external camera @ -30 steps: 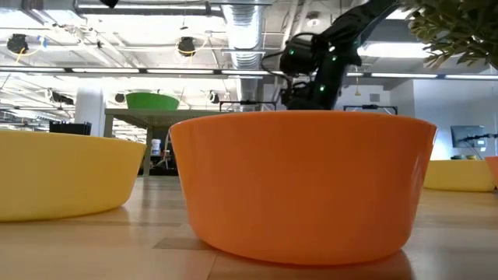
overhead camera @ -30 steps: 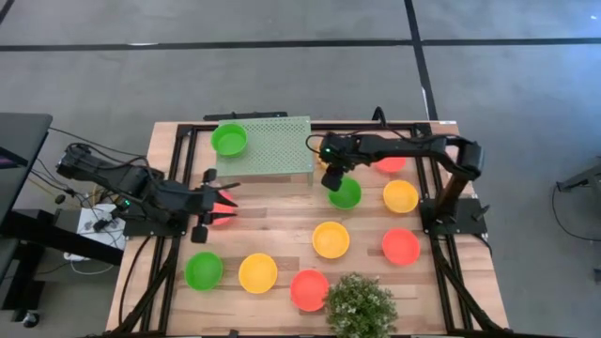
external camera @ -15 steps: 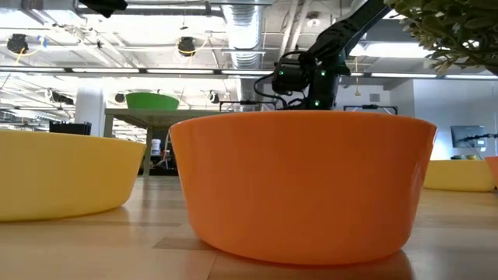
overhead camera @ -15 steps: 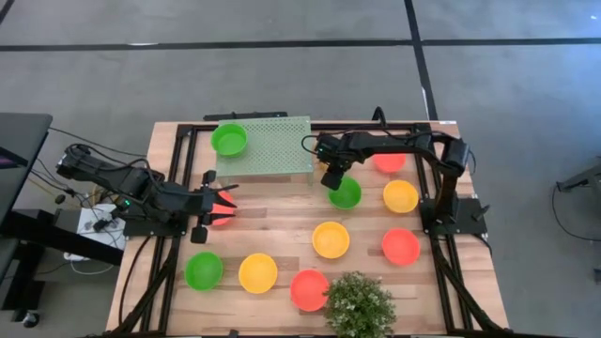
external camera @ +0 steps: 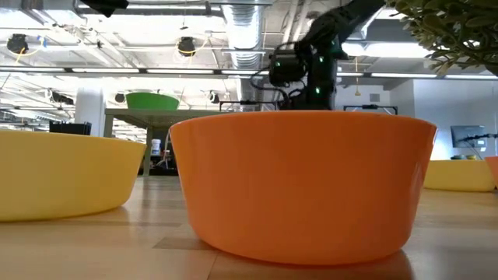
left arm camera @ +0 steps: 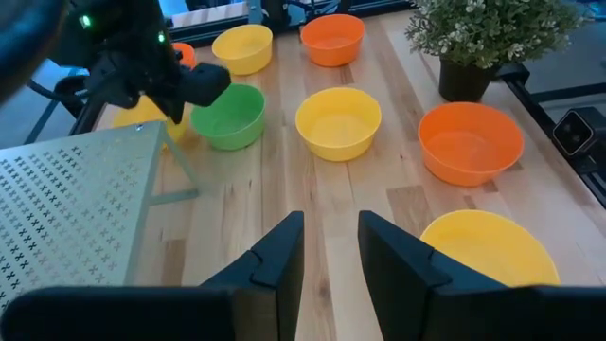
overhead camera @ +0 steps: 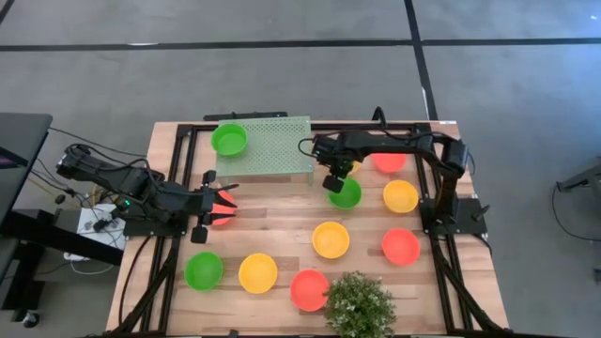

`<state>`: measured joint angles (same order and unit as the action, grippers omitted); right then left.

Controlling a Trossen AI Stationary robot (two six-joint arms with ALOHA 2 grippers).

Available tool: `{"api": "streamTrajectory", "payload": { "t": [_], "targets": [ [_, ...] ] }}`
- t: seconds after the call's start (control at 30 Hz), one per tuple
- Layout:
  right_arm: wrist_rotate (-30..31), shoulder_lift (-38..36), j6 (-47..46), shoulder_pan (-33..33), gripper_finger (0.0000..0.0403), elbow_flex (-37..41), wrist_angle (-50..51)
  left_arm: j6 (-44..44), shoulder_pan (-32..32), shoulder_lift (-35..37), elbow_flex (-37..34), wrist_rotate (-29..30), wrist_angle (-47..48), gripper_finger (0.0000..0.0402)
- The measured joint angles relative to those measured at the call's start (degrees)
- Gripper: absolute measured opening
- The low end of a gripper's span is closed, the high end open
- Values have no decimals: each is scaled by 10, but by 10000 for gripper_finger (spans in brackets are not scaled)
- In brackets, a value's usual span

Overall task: Pick & Place Mini bowls
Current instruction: Put the yellow bowl on the shelf

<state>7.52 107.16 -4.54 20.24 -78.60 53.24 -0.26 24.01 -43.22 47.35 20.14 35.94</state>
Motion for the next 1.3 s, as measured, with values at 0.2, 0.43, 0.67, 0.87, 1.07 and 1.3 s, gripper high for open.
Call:
{"api": "streamTrajectory", "payload": {
  "t": [0.2,0.43,0.67,0.87,1.07,1.3],
  "targets": [
    [64,0,-18,-43,4,-113,129,0,0,0,0,0,0,104],
    [143,0,-58,-95,3,-267,271,0,0,0,0,0,-1,104],
    [117,-1,51,-118,2,-336,155,-2,0,0,0,-6,-3,104],
    [7,14,193,-119,1,-338,-10,-2,0,0,0,-8,-3,104],
    [-45,56,269,-115,1,-336,-45,-4,0,0,0,-9,-4,104],
    [-17,100,325,-110,0,-355,-69,-4,1,-3,0,-9,-7,104]
  ]
}}
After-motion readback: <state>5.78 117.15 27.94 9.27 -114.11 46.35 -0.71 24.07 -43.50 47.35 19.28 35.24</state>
